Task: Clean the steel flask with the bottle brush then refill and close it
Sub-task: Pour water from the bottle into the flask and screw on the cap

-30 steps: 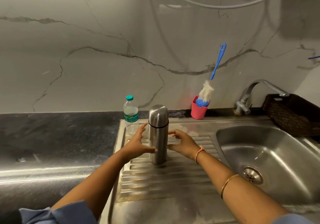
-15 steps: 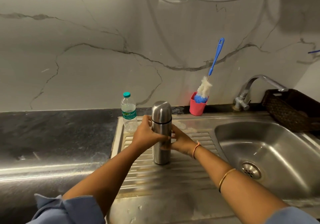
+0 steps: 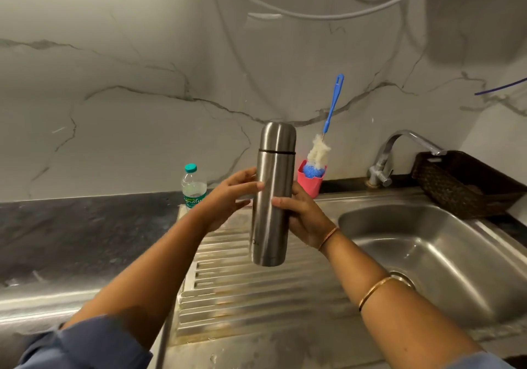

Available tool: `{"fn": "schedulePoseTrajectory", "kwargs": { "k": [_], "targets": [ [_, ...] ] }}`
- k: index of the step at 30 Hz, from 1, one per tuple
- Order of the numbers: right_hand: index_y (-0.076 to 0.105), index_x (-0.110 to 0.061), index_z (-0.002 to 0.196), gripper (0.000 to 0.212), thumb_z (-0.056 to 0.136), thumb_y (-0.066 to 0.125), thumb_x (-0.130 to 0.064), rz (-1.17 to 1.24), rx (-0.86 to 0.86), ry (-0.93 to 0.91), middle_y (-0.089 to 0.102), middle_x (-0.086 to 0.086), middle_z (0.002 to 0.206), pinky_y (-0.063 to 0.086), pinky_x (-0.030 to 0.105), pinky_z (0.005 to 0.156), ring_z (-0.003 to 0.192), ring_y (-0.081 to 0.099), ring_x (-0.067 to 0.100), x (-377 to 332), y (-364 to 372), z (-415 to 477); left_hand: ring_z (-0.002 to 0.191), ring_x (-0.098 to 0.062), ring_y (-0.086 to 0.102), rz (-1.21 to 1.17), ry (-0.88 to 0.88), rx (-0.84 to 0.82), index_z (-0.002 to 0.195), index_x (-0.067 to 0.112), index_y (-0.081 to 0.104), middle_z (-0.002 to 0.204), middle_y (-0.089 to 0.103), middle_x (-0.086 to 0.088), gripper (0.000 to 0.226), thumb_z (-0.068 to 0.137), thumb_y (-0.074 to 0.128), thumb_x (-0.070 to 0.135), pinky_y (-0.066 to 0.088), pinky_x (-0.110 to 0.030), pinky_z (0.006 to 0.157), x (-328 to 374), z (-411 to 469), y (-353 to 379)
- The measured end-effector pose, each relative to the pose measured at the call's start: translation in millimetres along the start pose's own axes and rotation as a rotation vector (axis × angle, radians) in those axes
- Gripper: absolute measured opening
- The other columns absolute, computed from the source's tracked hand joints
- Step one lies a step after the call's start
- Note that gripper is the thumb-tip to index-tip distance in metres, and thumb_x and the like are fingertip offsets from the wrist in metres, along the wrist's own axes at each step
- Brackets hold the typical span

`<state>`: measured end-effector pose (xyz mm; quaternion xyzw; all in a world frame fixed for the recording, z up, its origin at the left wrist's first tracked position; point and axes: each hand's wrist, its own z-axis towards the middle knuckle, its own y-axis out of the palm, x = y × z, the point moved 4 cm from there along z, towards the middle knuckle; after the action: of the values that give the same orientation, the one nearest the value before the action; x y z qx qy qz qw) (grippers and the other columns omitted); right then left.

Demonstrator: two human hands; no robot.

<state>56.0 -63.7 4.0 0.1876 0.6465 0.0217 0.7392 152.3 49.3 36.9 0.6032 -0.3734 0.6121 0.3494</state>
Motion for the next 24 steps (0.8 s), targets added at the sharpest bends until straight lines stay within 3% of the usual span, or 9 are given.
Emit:
{"fn": "schedulePoseTrajectory", "kwargs": {
  "k": [2, 5, 7, 11, 13, 15, 17, 21, 24],
  "targets": [
    [0.046, -0.013, 0.132, 0.085, 0.058, 0.086, -0.026, 0.11, -0.072, 0.019, 0.053, 0.02, 0.127, 0.043, 0.052, 0.1, 0.117, 0.053, 0.036, -5, 4, -3, 0.116, -0.019, 0.056, -0.05, -0.041, -0.099, 0.125, 0.026, 0.054, 0.117, 0.063, 0.002, 0.063, 0.066, 0.072, 0.037, 0.043, -0.038, 0.099, 0, 0, 0],
    [0.052, -0.012, 0.124, 0.083, 0.053, 0.088, -0.031, 0.12, -0.136, 0.071, 0.059, 0.014, 0.119, 0.048, 0.044, 0.096, 0.112, 0.057, 0.03, -9, 11, -8, 0.11, -0.021, 0.06, -0.087, -0.058, -0.149, 0.122, 0.02, 0.054, 0.11, 0.067, 0.0, 0.074, 0.055, 0.081, 0.035, 0.047, -0.04, 0.095, -2, -2, 2],
    [0.053, -0.012, 0.123, 0.079, 0.055, 0.087, -0.031, 0.114, -0.174, 0.093, 0.061, 0.013, 0.117, 0.05, 0.042, 0.095, 0.111, 0.058, 0.028, -11, 12, -11, 0.105, -0.022, 0.064, -0.116, -0.059, -0.119, 0.121, 0.021, 0.051, 0.107, 0.068, -0.001, 0.082, 0.048, 0.087, 0.033, 0.051, -0.038, 0.088, -1, -4, 3],
    [0.046, -0.009, 0.128, 0.076, 0.064, 0.083, -0.026, 0.146, -0.171, 0.134, 0.059, 0.013, 0.122, 0.05, 0.043, 0.095, 0.117, 0.056, 0.029, -14, 9, -14, 0.102, -0.026, 0.066, -0.133, -0.046, 0.008, 0.119, 0.018, 0.047, 0.105, 0.069, -0.005, 0.072, 0.056, 0.082, 0.022, 0.053, -0.042, 0.084, -2, -9, 8],
    [0.044, -0.008, 0.128, 0.054, 0.081, 0.067, -0.02, 0.113, -0.091, 0.135, 0.055, 0.014, 0.124, 0.046, 0.045, 0.098, 0.125, 0.048, 0.034, -14, 4, -12, 0.099, -0.027, 0.066, -0.175, -0.04, 0.103, 0.116, 0.017, 0.046, 0.104, 0.068, -0.007, 0.066, 0.062, 0.083, 0.018, 0.054, -0.044, 0.082, -2, -11, 13],
    [0.043, -0.006, 0.129, 0.037, 0.093, 0.047, -0.013, 0.046, -0.026, 0.146, 0.051, 0.016, 0.127, 0.041, 0.047, 0.103, 0.131, 0.041, 0.036, -17, 0, -11, 0.098, -0.028, 0.066, -0.236, -0.037, 0.195, 0.11, 0.017, 0.047, 0.103, 0.067, -0.008, 0.058, 0.062, 0.079, 0.02, 0.054, -0.046, 0.083, -4, -13, 17],
    [0.045, -0.011, 0.13, 0.034, 0.096, 0.041, -0.013, -0.085, -0.033, 0.172, 0.049, 0.015, 0.131, 0.038, 0.052, 0.104, 0.131, 0.041, 0.034, -22, -2, -10, 0.099, -0.029, 0.065, -0.251, -0.03, 0.27, 0.107, 0.017, 0.047, 0.103, 0.067, -0.008, 0.059, 0.057, 0.078, 0.022, 0.053, -0.048, 0.085, -7, -13, 18],
    [0.039, -0.022, 0.134, 0.048, 0.09, 0.056, -0.011, -0.422, -0.135, 0.246, 0.048, 0.008, 0.132, 0.043, 0.049, 0.099, 0.123, 0.047, 0.028, -28, -6, -8, 0.098, -0.025, 0.066, -0.123, 0.012, 0.347, 0.106, 0.019, 0.047, 0.108, 0.065, -0.009, 0.06, 0.058, 0.084, 0.015, 0.054, -0.045, 0.085, -8, -6, 22],
    [0.036, -0.024, 0.136, 0.065, 0.081, 0.07, -0.018, -0.622, -0.017, 0.212, 0.052, -0.009, 0.115, 0.047, 0.033, 0.087, 0.113, 0.05, 0.017, -32, -9, -3, 0.098, -0.021, 0.065, -0.046, 0.055, 0.384, 0.106, 0.021, 0.046, 0.111, 0.062, -0.006, 0.061, 0.061, 0.085, 0.012, 0.055, -0.04, 0.084, -9, 3, 28]
  ]
}}
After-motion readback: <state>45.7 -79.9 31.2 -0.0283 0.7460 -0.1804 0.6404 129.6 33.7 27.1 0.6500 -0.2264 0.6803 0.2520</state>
